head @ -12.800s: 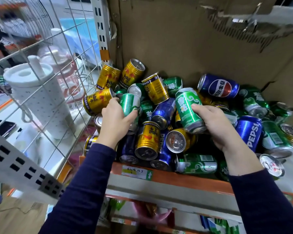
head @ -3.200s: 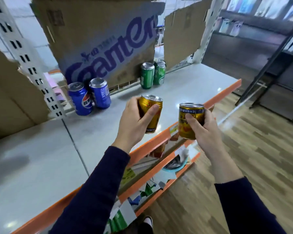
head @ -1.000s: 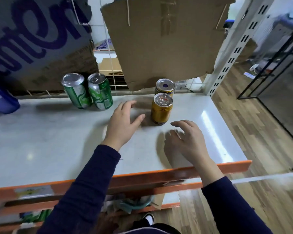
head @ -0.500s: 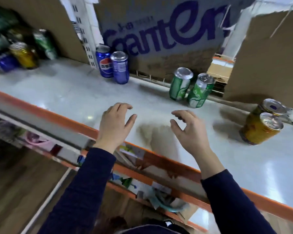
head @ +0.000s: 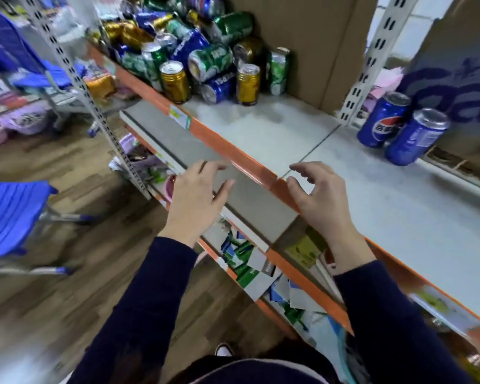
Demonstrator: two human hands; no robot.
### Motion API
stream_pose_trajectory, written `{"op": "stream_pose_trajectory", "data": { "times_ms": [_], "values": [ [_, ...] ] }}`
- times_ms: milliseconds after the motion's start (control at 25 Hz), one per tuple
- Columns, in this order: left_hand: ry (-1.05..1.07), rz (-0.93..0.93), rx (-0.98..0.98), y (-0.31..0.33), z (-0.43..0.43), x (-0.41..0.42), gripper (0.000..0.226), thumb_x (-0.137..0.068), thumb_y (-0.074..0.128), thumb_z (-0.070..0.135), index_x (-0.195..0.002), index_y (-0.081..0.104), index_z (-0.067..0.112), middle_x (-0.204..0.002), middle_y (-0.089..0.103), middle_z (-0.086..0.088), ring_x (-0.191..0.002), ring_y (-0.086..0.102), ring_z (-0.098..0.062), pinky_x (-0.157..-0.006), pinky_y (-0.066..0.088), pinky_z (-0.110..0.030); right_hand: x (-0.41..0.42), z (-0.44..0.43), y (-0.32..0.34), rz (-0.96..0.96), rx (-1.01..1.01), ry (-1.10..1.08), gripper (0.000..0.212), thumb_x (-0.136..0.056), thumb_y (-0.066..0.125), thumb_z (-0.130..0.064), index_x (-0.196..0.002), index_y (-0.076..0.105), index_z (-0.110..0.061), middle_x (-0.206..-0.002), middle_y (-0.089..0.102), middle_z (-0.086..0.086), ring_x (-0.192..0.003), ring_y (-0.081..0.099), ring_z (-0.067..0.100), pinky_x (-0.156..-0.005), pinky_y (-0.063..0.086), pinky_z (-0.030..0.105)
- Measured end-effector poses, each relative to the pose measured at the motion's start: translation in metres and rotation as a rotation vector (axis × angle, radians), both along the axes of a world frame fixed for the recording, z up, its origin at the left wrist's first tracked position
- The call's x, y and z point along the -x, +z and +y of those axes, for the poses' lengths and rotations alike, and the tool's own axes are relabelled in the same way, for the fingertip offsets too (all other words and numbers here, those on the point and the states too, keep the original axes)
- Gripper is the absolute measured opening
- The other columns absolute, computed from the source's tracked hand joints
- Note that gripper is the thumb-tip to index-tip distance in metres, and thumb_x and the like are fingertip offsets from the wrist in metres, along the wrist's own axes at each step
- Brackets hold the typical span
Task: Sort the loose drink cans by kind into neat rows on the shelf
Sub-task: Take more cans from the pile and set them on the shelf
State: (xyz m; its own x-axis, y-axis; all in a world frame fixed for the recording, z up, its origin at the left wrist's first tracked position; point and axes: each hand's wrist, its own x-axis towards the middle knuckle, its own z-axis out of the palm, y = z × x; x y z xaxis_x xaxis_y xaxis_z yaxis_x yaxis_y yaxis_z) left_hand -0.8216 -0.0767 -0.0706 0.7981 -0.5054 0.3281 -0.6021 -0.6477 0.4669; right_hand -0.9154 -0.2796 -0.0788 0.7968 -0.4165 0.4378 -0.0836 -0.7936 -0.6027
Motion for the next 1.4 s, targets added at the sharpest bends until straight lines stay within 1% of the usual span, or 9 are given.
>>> {"op": "stream_pose_trajectory", "data": {
  "times_ms": [160,480,640,720,800,920,1040,1200,1400],
  "values": [
    [0.070,-0.004,-0.015,0.000,0.042,-0.053,0.032,-0.095,0.053,0.032,-0.120,0.059,0.012,-0.114,0.060,-0.005,-0.106,0.056,-0.023,-0.092,0.044,-0.043,-0.066,0.034,0.005,0.012,-0.008,0.075,0.026,-0.090,0.064,-0.020,-0.114,0.067,-0.012,-0.107,0.066,0.000,-0.093,0.055,0.009,-0.085,0.046,0.025],
    [0.133,0.016,0.018,-0.006,0.060,-0.167,0.033,-0.095,0.054,0.032,-0.122,0.058,0.013,-0.116,0.059,-0.002,-0.104,0.055,-0.018,-0.092,0.045,-0.039,-0.201,0.045,-0.001,-0.016,-0.080,0.138,0.022,-0.088,0.065,-0.017,-0.109,0.068,-0.012,-0.098,0.060,-0.006,-0.092,0.059,0.016,-0.086,0.049,0.035],
    [0.117,-0.025,0.025,0.014,0.048,-0.245,0.034,-0.096,0.053,0.032,-0.124,0.056,0.014,-0.115,0.057,-0.002,-0.097,0.056,-0.020,-0.086,0.043,-0.035,-0.274,0.036,0.018,-0.097,-0.060,0.160,0.020,-0.087,0.065,-0.014,-0.107,0.068,-0.009,-0.095,0.060,-0.004,-0.091,0.060,0.018,-0.083,0.048,0.029],
    [0.136,-0.051,0.053,0.025,0.043,-0.284,0.033,-0.097,0.052,0.031,-0.124,0.056,0.013,-0.118,0.057,-0.003,-0.103,0.055,-0.019,-0.090,0.042,-0.034,-0.311,0.028,0.031,-0.132,-0.034,0.168,0.019,-0.087,0.065,-0.015,-0.105,0.068,-0.009,-0.095,0.062,-0.001,-0.088,0.060,0.016,-0.080,0.048,0.026],
    [0.159,-0.070,0.093,0.034,0.041,-0.320,0.032,-0.096,0.054,0.029,-0.123,0.056,0.012,-0.119,0.058,-0.004,-0.107,0.054,-0.019,-0.093,0.042,-0.034,-0.347,0.022,0.043,-0.158,-0.020,0.165,0.020,-0.087,0.064,-0.017,-0.105,0.068,-0.010,-0.097,0.064,0.000,-0.086,0.058,0.012,-0.080,0.044,0.017],
    [0.174,-0.073,0.134,0.041,0.041,-0.358,0.033,-0.096,0.054,0.029,-0.123,0.056,0.011,-0.119,0.057,-0.003,-0.100,0.055,-0.019,-0.091,0.042,-0.031,-0.390,0.021,0.056,-0.168,-0.015,0.150,0.022,-0.086,0.064,-0.020,-0.106,0.068,-0.012,-0.099,0.063,-0.003,-0.090,0.055,0.006,-0.082,0.037,0.006],
    [0.165,-0.090,0.157,0.041,0.044,-0.391,0.033,-0.096,0.053,0.030,-0.124,0.056,0.010,-0.120,0.058,-0.004,-0.111,0.054,-0.018,-0.095,0.044,-0.033,-0.422,0.024,0.066,-0.184,-0.009,0.153,0.022,-0.088,0.063,-0.021,-0.108,0.067,-0.012,-0.098,0.062,-0.005,-0.088,0.057,0.007,-0.083,0.044,0.016],
    [0.096,-0.086,0.189,0.039,0.047,-0.443,0.034,-0.096,0.053,0.030,-0.124,0.056,0.009,-0.119,0.059,-0.005,-0.113,0.054,-0.019,-0.097,0.044,-0.037,-0.465,0.032,0.082,-0.193,0.025,0.128,0.024,-0.088,0.063,-0.023,-0.109,0.067,-0.011,-0.101,0.063,-0.001,-0.091,0.059,0.012,-0.085,0.048,0.024],
    [-0.059,-0.116,0.196,0.044,0.047,-0.516,0.033,-0.096,0.055,0.028,-0.121,0.057,0.007,-0.117,0.059,-0.008,-0.114,0.054,-0.024,-0.095,0.043,-0.036,-0.522,0.033,0.100,-0.182,0.134,-0.036,0.026,-0.086,0.063,-0.018,-0.108,0.066,-0.003,-0.103,0.064,0.010,-0.098,0.058,0.022,-0.090,0.042,0.028]
  ]
}}
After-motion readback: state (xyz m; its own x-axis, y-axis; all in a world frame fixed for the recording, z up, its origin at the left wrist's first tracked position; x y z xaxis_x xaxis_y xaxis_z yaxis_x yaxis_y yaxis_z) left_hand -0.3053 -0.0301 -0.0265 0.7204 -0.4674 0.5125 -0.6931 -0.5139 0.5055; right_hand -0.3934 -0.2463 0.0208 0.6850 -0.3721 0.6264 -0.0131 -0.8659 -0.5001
